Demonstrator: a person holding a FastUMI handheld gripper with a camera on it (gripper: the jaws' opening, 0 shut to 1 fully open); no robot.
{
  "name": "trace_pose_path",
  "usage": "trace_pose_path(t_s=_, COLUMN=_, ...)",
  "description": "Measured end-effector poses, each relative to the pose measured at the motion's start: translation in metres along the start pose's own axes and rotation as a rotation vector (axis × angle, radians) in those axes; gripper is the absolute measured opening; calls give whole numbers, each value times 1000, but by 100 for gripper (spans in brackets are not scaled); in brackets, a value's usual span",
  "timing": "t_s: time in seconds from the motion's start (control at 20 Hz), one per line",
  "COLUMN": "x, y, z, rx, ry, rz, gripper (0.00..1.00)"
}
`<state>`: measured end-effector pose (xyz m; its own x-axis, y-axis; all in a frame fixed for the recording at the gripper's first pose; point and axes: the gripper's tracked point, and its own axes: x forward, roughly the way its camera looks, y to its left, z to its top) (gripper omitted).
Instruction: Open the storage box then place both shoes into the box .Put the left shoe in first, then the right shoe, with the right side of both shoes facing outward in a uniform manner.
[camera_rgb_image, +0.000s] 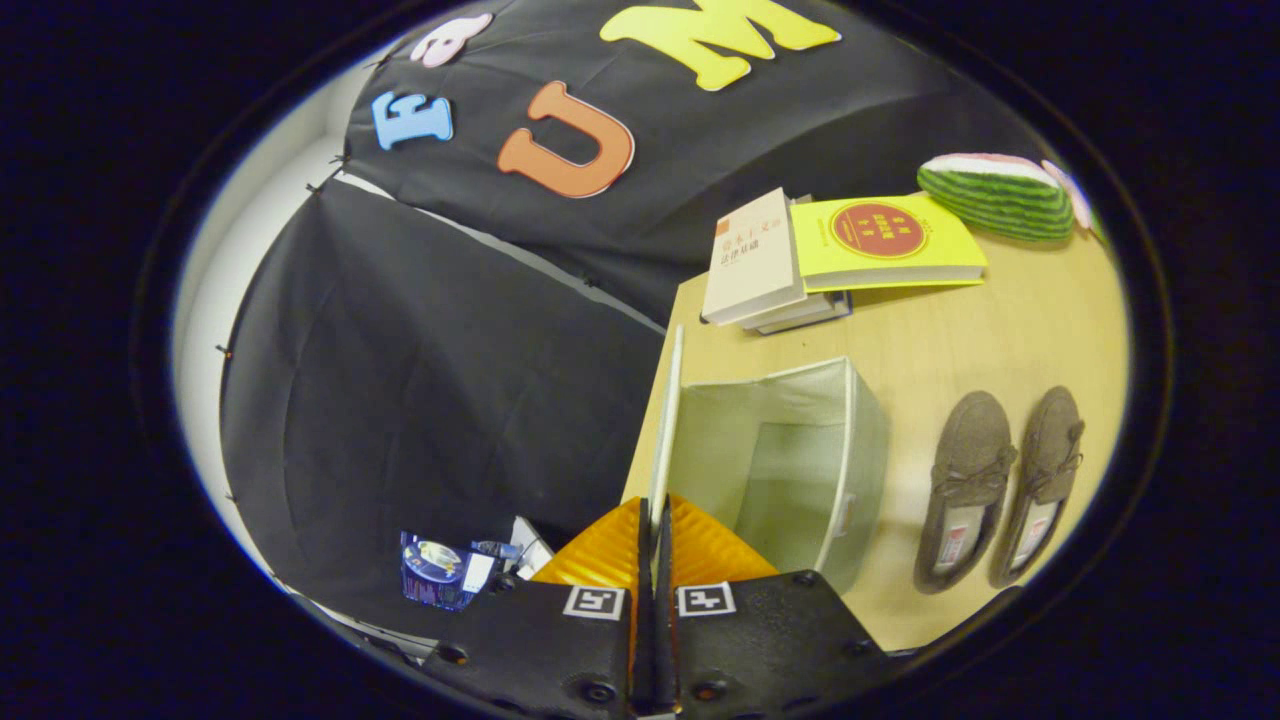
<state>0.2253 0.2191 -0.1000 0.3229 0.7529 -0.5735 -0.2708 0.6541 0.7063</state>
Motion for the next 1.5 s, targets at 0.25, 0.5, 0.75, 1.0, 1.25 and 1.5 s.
trace_pose_path(t_s=0.25, x=16, y=35, z=2, rx=-17, ry=-52, rz=-86, gripper=6)
trace_pose_path(t_s=0.5, x=39, y=70, z=2, rx=65, ry=-39, rz=-94, gripper=7)
trace_pose_path(t_s=0.75, x=67, y=106, z=-1, rx=85, ry=-19, rz=-66, gripper=11)
trace_pose_path(t_s=1.0, x=103, y=138, z=-19, rx=64, ry=42, rz=-7, gripper=24)
trace_pose_path(t_s=1.25, x=112, y=126, z=-18, rx=-44, ry=-3, rz=-54, gripper=87)
trace_pose_path(t_s=1.5, x=98, y=91, z=-23, rx=15, ry=17, rz=-107, gripper=100)
